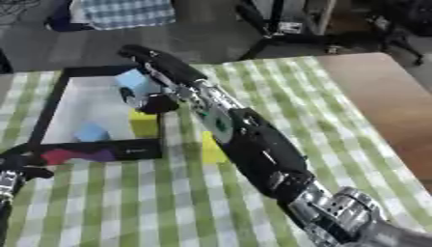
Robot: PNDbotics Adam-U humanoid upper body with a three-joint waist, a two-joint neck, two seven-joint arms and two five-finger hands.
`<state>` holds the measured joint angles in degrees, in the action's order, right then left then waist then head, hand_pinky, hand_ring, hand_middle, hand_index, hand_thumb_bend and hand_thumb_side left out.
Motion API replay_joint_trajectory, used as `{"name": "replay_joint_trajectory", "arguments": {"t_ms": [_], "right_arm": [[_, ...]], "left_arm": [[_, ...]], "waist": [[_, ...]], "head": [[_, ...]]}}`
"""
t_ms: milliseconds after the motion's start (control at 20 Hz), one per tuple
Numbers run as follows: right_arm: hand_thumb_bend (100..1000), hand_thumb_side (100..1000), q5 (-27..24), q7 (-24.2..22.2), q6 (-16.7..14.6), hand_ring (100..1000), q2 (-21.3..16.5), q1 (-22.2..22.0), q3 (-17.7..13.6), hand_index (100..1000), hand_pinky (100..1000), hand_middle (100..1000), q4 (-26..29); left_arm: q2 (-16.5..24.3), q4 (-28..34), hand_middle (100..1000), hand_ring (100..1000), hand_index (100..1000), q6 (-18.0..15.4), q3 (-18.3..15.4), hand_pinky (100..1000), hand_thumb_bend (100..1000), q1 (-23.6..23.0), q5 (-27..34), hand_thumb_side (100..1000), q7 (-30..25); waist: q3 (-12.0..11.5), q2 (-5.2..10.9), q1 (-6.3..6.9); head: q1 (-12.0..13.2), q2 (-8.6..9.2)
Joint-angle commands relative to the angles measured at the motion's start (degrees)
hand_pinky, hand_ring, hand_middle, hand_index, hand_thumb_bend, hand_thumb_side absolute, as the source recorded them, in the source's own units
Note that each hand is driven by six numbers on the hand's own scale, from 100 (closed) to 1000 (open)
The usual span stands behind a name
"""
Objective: Pick up objects on the table and place them in the box.
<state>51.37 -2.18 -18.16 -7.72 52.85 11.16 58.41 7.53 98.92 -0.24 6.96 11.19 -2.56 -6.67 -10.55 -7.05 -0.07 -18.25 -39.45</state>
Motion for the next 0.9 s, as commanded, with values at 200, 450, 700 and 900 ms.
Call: {"name": "replay_joint_trajectory", "arguments": {"t_ms": [200, 450, 700, 900], "right_arm": [[100, 575, -5.8, -3.9, -3.4, 925, -8.9, -2.5, 3.3, 975, 953, 945, 9.6], [100, 658, -10.7, -6.7, -4.7, 914, -16.5, -7.9, 7.1, 979, 942, 928, 17.4], [100, 749, -15.4, -11.3, -2.7, 914, -22.0, -13.6, 11.3, 982, 945, 931, 23.6], [100, 794, -19.4, -15.3, -1.2, 930, -23.7, -15.7, 14.5, 995, 952, 950, 24.1]], "left_arm": [[1.7, 0.4, 587, 575, 833, 0.0, -1.6, 789, 100, -1.1, -0.5, 775, 1.3], [2.2, 0.3, 587, 576, 833, 0.0, -2.3, 789, 100, -1.9, -0.8, 776, 2.1], [2.5, 0.3, 588, 576, 833, 0.0, -2.6, 789, 100, -2.1, -1.0, 776, 2.4], [2.6, 0.3, 588, 577, 833, 0.0, -2.6, 789, 100, -2.2, -1.0, 776, 2.5]], "waist": [[2.2, 3.02, -0.54], [3.6, 3.49, -1.01], [4.0, 3.63, -1.17], [4.0, 3.76, -1.2]], "head": [[2.4, -1.17], [3.5, -1.76], [3.9, -2.02], [3.8, -2.21]]}}
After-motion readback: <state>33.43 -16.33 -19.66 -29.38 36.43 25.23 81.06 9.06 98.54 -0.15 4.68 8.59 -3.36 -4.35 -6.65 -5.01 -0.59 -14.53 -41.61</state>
